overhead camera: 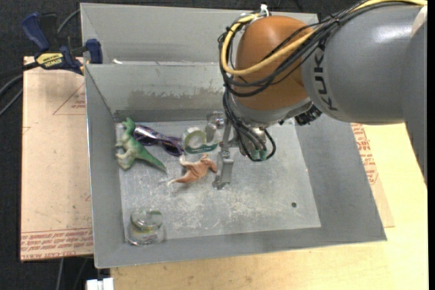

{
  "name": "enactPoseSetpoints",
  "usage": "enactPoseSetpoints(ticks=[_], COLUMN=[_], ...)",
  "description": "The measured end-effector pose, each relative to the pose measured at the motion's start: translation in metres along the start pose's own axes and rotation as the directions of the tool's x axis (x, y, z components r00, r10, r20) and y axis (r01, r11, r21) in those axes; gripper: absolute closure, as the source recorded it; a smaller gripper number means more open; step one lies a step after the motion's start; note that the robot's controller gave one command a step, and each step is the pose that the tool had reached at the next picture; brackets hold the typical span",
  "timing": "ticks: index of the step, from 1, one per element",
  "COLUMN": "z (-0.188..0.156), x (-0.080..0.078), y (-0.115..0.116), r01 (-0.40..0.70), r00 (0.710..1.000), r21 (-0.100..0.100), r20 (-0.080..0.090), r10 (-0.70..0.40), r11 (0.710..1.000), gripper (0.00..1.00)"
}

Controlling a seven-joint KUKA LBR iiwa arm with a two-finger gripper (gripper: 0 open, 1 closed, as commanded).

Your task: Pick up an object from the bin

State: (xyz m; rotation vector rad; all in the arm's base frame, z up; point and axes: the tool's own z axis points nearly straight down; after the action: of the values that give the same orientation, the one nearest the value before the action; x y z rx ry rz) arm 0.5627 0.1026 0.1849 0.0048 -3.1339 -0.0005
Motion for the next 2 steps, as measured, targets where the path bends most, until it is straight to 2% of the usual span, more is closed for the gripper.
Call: enactPoseSetpoints(ticks=[1, 2], z=[-0.004, 0.094], x=[-0.002, -0.065], y=[-0.001, 0.043], r01=[-0.003, -0.083], r00=[1.000, 0.997], r21=[-0.001, -0.004], r20=[0.008, 0.010], r10=[0.003, 0.083], r11=[1.000, 0.997], gripper=[0.00, 0.00])
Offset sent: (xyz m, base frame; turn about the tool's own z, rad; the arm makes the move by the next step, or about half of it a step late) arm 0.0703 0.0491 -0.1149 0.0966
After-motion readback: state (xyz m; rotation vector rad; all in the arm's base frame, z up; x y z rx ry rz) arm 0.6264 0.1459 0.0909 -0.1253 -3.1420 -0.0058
